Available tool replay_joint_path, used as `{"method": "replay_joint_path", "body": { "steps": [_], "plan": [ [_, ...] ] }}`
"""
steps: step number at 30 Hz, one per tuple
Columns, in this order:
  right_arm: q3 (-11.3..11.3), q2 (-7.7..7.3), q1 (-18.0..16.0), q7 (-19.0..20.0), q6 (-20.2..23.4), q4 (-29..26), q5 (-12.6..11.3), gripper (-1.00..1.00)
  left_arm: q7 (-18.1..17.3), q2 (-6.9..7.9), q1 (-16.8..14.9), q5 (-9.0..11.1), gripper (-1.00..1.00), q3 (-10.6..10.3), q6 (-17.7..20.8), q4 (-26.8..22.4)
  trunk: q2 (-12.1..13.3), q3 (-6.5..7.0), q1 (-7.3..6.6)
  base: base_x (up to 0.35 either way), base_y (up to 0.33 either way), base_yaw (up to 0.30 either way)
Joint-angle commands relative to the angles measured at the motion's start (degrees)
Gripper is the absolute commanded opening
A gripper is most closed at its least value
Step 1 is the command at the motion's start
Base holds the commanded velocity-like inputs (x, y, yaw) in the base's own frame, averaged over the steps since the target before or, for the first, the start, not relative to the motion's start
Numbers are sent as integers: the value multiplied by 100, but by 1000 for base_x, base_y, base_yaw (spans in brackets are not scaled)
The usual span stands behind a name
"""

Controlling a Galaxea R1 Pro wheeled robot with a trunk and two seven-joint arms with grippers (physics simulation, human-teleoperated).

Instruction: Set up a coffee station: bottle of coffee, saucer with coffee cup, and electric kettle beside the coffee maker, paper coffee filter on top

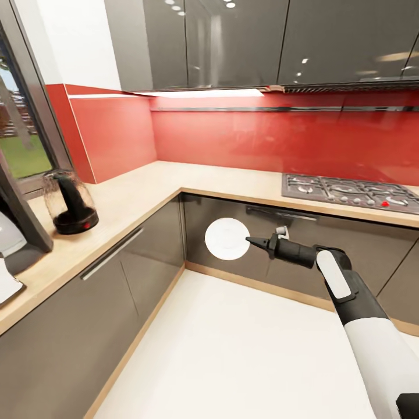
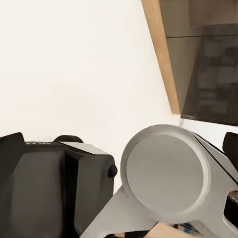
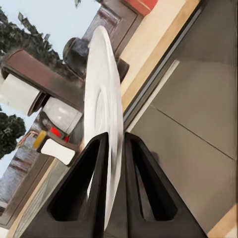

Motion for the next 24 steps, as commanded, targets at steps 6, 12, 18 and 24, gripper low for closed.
{"method": "replay_joint_path", "body": {
  "steps": [6, 12, 18, 24],
  "plan": [
    [5, -4, -4, 31, 24, 3, -16, -100, -20, 2, -2, 53, 100, -48, 60, -2, -2, -5, 3, 303, -196, 0],
    [5, -4, -4, 31, 26, 3, -17, -100, -21, 2, -2, 53, 100, -48, 60, -2, -2, -5, 3, 298, -195, 73],
    [6, -4, -5, 31, 27, -4, -16, -100, -22, 1, -2, 53, 100, -48, 60, -2, -2, -5, 3, 105, -70, 239],
    [10, -4, -5, 31, 27, -17, -15, -100, -22, 1, -2, 53, 100, -48, 60, -2, -2, -5, 3, 10, -6, 264]
  ]
}}
